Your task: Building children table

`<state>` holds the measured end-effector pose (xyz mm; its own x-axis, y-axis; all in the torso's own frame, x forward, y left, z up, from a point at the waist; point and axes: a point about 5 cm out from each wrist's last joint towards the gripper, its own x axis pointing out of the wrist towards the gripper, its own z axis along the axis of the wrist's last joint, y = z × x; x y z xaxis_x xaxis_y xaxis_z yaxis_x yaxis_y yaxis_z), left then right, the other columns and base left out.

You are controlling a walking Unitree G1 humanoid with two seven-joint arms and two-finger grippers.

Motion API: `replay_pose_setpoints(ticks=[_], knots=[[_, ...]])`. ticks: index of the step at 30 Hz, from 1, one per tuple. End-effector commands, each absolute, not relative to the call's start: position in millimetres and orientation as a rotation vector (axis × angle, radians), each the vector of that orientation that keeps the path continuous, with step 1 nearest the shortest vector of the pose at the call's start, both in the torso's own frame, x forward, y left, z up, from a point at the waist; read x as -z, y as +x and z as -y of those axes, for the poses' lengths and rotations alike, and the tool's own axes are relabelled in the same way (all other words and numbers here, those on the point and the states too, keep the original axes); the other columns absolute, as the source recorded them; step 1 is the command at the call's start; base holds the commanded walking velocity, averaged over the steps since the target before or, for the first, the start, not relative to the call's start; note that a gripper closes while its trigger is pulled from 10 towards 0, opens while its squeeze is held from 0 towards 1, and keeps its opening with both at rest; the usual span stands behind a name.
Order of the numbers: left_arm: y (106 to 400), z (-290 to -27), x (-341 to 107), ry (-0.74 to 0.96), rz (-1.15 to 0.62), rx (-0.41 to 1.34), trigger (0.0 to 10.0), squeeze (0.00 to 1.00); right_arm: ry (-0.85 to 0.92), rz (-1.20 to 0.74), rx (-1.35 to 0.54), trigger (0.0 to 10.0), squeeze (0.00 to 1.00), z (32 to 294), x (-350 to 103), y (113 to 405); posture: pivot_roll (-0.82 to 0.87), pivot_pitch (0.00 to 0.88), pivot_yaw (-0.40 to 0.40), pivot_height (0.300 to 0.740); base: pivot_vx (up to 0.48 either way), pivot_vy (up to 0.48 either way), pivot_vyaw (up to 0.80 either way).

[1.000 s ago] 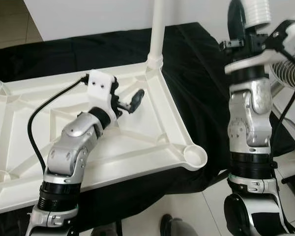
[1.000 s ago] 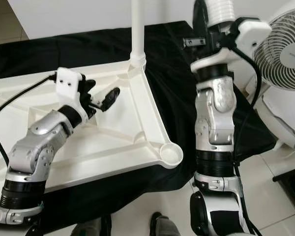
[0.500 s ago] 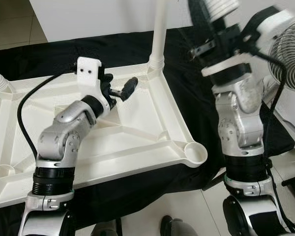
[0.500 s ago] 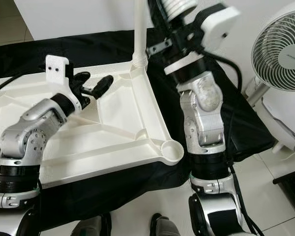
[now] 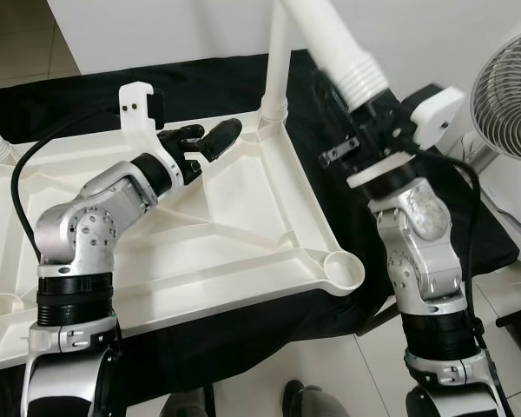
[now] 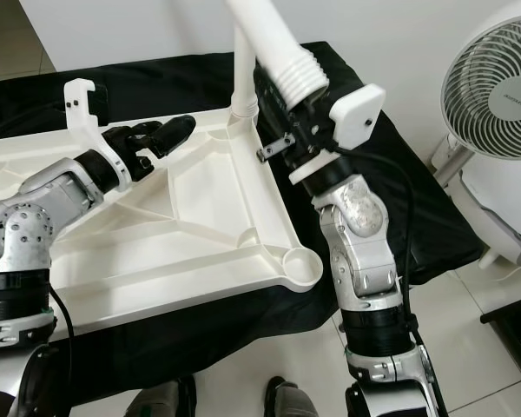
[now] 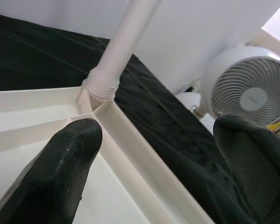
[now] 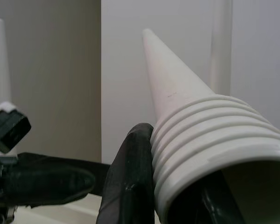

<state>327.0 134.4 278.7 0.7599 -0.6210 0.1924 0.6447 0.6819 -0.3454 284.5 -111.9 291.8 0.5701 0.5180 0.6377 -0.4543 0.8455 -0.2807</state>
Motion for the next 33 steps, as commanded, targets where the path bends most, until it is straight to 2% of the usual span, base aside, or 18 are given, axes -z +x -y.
replay_pose_setpoints(ticks=[1,2,3,10,17,22,33], knots=[[315.9,-125.8,-290.3,-0.441,0.099,0.975,10.0,1.00,-0.099,0.778,-0.592,10.0,0.00,109.2,-288.8,278.7,0.09,0.162,0.024,0.740,0.000,0.000,0.00],[315.9,-125.8,-290.3,-0.441,0.099,0.975,10.0,1.00,-0.099,0.778,-0.592,10.0,0.00,109.2,-288.8,278.7,0.09,0.162,0.024,0.740,0.000,0.000,0.00],[314.2,-123.9,-294.7,-0.483,0.101,1.013,10.0,0.00,-0.098,0.750,-0.591,10.0,0.00,108.8,-281.4,278.4,0.09,0.165,0.015,0.740,0.000,0.000,0.00],[311.2,-115.3,-307.7,-0.647,0.104,1.109,10.0,0.00,-0.096,0.662,-0.604,10.0,0.00,103.5,-258.0,277.1,0.08,0.169,0.009,0.740,0.000,0.000,0.00],[312.2,-105.3,-307.0,-0.676,0.087,1.130,10.0,0.00,-0.103,0.632,-0.643,10.0,0.00,94.6,-250.2,276.6,0.08,0.171,0.009,0.740,0.000,0.000,0.00],[312.3,-88.9,-299.1,-0.651,0.038,1.145,10.0,0.00,-0.118,0.637,-0.673,10.0,0.00,86.2,-250.0,275.2,0.07,0.175,0.008,0.740,0.000,0.000,0.00],[329.9,-89.8,-305.4,-0.684,0.029,1.061,10.0,0.00,-0.103,0.601,-0.707,10.0,0.00,79.7,-240.5,264.9,0.07,0.186,0.006,0.740,0.000,0.000,0.00]])
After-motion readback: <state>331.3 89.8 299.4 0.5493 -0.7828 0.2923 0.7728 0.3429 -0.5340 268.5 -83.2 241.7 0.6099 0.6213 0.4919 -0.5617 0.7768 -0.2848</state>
